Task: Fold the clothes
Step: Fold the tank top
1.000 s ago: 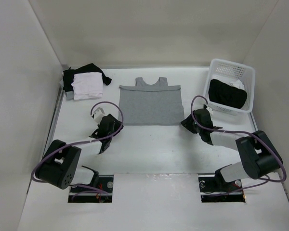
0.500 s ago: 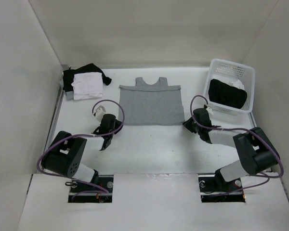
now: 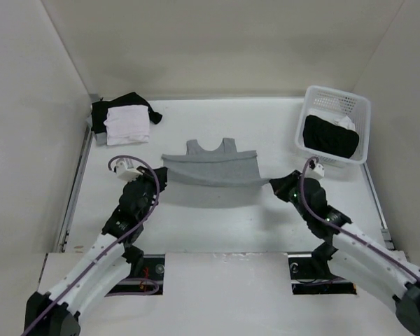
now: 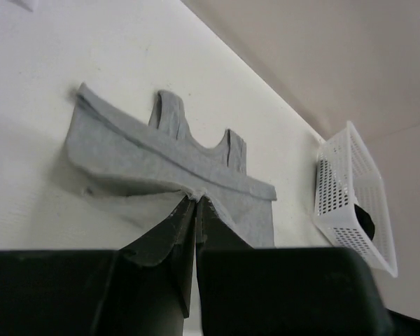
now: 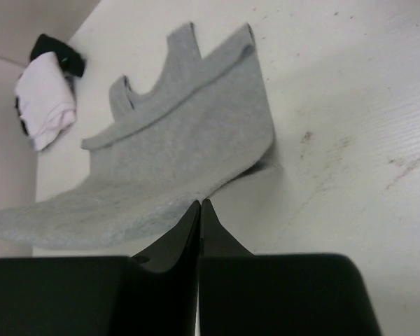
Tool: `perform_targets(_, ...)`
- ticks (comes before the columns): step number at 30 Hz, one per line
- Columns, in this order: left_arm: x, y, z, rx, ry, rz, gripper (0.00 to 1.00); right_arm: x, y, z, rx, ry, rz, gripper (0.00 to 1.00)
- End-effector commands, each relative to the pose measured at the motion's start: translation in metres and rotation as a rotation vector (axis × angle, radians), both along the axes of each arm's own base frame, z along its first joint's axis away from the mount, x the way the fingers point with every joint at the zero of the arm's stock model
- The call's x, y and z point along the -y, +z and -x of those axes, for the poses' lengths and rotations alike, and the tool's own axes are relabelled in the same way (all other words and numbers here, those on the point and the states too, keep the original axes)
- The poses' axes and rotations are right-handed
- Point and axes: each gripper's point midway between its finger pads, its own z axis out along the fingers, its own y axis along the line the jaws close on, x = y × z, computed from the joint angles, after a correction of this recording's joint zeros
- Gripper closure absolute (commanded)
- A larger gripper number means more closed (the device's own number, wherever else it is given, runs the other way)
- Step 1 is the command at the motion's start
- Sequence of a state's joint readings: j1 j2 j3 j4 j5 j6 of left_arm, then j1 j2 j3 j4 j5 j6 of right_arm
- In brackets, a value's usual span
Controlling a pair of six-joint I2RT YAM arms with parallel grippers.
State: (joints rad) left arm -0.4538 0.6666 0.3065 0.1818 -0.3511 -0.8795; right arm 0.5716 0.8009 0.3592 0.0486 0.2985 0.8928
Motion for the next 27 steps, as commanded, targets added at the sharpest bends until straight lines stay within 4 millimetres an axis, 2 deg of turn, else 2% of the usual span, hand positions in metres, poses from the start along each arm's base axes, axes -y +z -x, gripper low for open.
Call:
perform_targets(1,-0.017,0.0,0.025,-0.061,0.028,-0.087,1.0,0.017,0.002,0.039,-0.041,-0.003,0.071,1.0)
perform_targets(4,-0.016,0.039,0.041,0.012,-0.001,-0.039,1.0,0.017,0.053,0.064,0.051,0.041,0.019,1.0)
perform_targets(5,-0.016,0.073,0.053,0.083,-0.018,-0.005,1.0,0.021,0.082,0.075,0.101,0.051,-0.003,1.0)
perform_targets(6,-0.017,0.081,0.055,0.1,-0.018,0.003,1.0,0.023,0.096,0.08,0.126,0.053,-0.01,1.0)
perform_targets(8,-0.022,0.131,0.071,0.2,-0.028,0.039,1.0,0.029,0.137,0.093,0.192,0.07,-0.028,1.0)
perform_targets(9,-0.024,0.146,0.076,0.231,-0.033,0.043,1.0,0.029,0.145,0.096,0.204,0.078,-0.031,1.0)
perform_targets(10,-0.026,0.163,0.081,0.265,-0.038,0.045,1.0,0.031,0.175,0.101,0.258,0.091,-0.041,1.0)
perform_targets(13,-0.035,0.222,0.099,0.385,-0.056,0.061,1.0,0.029,0.231,0.111,0.344,0.131,-0.054,1.0)
perform_targets(15,-0.042,0.246,0.108,0.434,-0.057,0.068,1.0,0.022,0.257,0.118,0.382,0.157,-0.041,1.0)
perform_targets(17,-0.044,0.252,0.111,0.441,-0.056,0.067,1.0,0.018,0.268,0.123,0.392,0.172,-0.038,1.0)
perform_targets(19,-0.042,0.245,0.109,0.412,-0.059,0.052,1.0,0.015,0.274,0.131,0.395,0.199,-0.043,1.0)
perform_targets(21,-0.038,0.229,0.103,0.369,-0.062,0.039,1.0,0.014,0.273,0.134,0.389,0.217,-0.07,1.0)
perform_targets(24,-0.027,0.186,0.085,0.263,-0.055,-0.004,1.0,0.016,0.258,0.131,0.395,0.19,-0.069,1.0)
perform_targets(27,-0.021,0.152,0.066,0.182,-0.022,-0.05,0.99,0.017,0.238,0.121,0.416,0.149,-0.056,1.0)
